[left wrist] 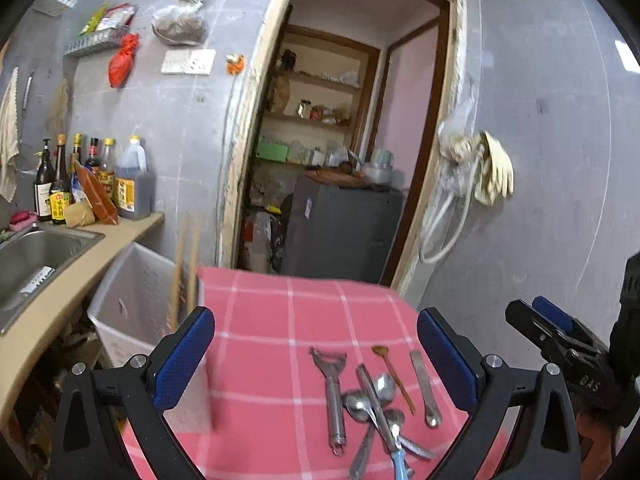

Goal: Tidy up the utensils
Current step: 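Grasp the metal peeler with the left tool while the right tool grasps the silver butter knife, then carry the peeler into the caddy with the left tool while the right tool drops the knife in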

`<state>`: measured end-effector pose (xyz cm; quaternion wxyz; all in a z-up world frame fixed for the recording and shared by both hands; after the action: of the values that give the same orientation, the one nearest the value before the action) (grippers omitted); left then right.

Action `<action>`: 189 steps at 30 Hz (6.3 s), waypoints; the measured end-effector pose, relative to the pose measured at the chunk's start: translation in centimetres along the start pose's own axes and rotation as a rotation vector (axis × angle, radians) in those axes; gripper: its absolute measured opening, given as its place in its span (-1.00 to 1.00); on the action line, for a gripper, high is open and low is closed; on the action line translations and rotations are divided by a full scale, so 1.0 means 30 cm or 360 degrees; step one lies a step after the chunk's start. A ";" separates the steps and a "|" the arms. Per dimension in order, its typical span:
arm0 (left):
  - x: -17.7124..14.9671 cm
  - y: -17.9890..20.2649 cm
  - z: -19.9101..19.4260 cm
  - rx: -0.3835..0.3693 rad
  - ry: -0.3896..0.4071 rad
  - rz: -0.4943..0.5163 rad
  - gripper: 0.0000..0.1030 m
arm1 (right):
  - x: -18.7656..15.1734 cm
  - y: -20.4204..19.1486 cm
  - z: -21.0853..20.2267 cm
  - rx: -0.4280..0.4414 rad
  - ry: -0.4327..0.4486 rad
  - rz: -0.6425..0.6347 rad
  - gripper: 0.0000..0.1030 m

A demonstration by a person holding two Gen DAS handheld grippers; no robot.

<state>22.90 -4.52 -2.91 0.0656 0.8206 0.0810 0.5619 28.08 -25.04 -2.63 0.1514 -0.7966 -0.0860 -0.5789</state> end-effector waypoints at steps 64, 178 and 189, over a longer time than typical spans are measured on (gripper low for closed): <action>-0.381 0.069 0.708 -0.0165 -0.1440 -0.0130 -0.66 | -0.573 0.067 0.762 0.0517 -0.1468 0.0561 -0.81; 0.167 -0.575 0.093 -0.0292 0.0012 -0.0233 -0.34 | -0.074 -0.659 0.467 0.0717 -0.0050 0.0347 -0.88; 0.226 -0.383 0.002 -0.0166 0.0042 -0.0109 0.40 | 0.051 -0.446 0.263 0.0480 0.0023 0.0267 0.07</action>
<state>24.69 8.12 0.97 0.1263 0.8053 0.0806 0.5736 31.45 -9.83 -1.50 0.3176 -0.7650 -0.1041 -0.5505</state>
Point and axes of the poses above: each gripper's, at about its wrist camera, not at the fingertips, and z roughly the way its jaws point, y to its right, x to its top, the point moved 6 cm from there along z, roughly the way its jaws point, and after that the axes turned 1 degree about -y, right-handed, at the moved point
